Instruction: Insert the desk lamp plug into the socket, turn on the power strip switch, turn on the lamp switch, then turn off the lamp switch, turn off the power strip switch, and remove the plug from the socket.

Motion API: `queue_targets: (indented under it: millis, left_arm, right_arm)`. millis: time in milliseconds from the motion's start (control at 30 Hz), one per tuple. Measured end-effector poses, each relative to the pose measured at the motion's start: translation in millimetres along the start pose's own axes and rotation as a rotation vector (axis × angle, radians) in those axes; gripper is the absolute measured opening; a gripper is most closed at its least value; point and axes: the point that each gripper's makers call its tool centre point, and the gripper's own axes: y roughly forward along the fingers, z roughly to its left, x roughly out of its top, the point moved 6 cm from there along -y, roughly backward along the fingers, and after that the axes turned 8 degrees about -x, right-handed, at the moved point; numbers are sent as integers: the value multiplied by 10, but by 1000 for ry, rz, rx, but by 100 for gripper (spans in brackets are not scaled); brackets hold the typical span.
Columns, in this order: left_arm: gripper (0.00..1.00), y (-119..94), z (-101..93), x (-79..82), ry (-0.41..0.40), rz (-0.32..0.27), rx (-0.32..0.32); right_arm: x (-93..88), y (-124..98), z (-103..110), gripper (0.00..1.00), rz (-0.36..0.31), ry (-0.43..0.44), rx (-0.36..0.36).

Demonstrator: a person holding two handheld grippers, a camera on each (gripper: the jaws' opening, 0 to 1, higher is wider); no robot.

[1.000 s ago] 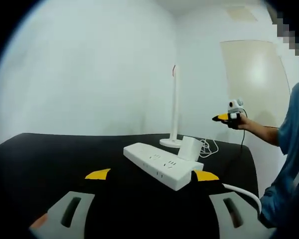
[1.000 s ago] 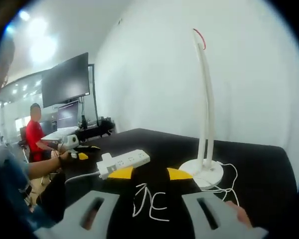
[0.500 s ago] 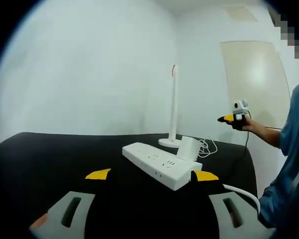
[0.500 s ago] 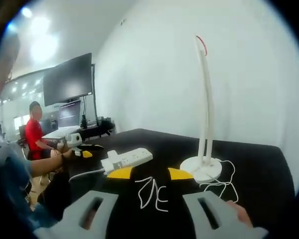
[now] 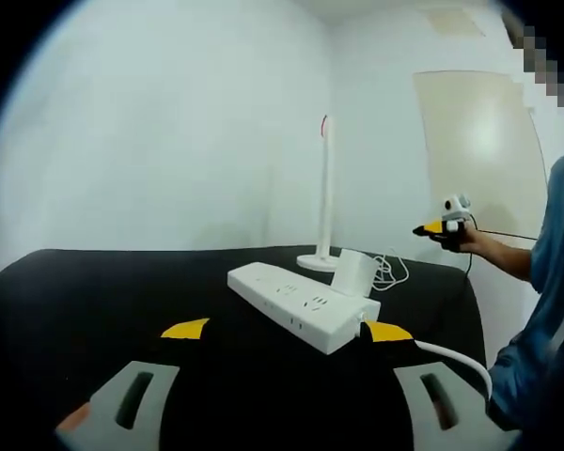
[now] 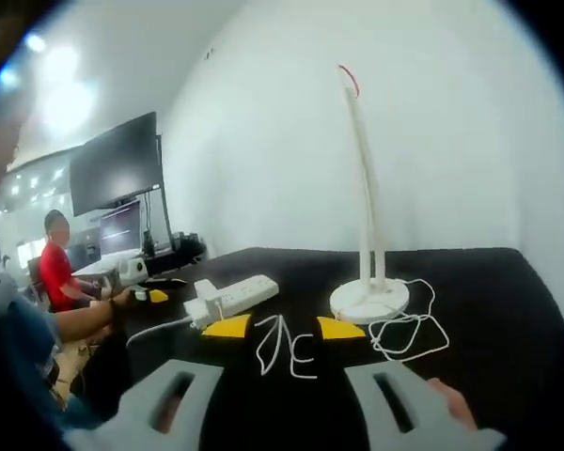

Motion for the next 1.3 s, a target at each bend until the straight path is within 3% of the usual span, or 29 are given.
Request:
queue_targets:
  millis: [567, 1067, 1300]
  left_arm:
    - [60, -22, 175, -17, 3, 27, 10]
    - [60, -24, 173, -27, 10, 44, 12]
    - [60, -8, 173, -42, 16, 60, 13]
  right_arm:
    - [-338, -21, -113, 27, -36, 53, -3]
    - [-440, -55, -194, 27, -45, 33, -13]
    - [-555, -43, -276, 27, -52, 68, -25]
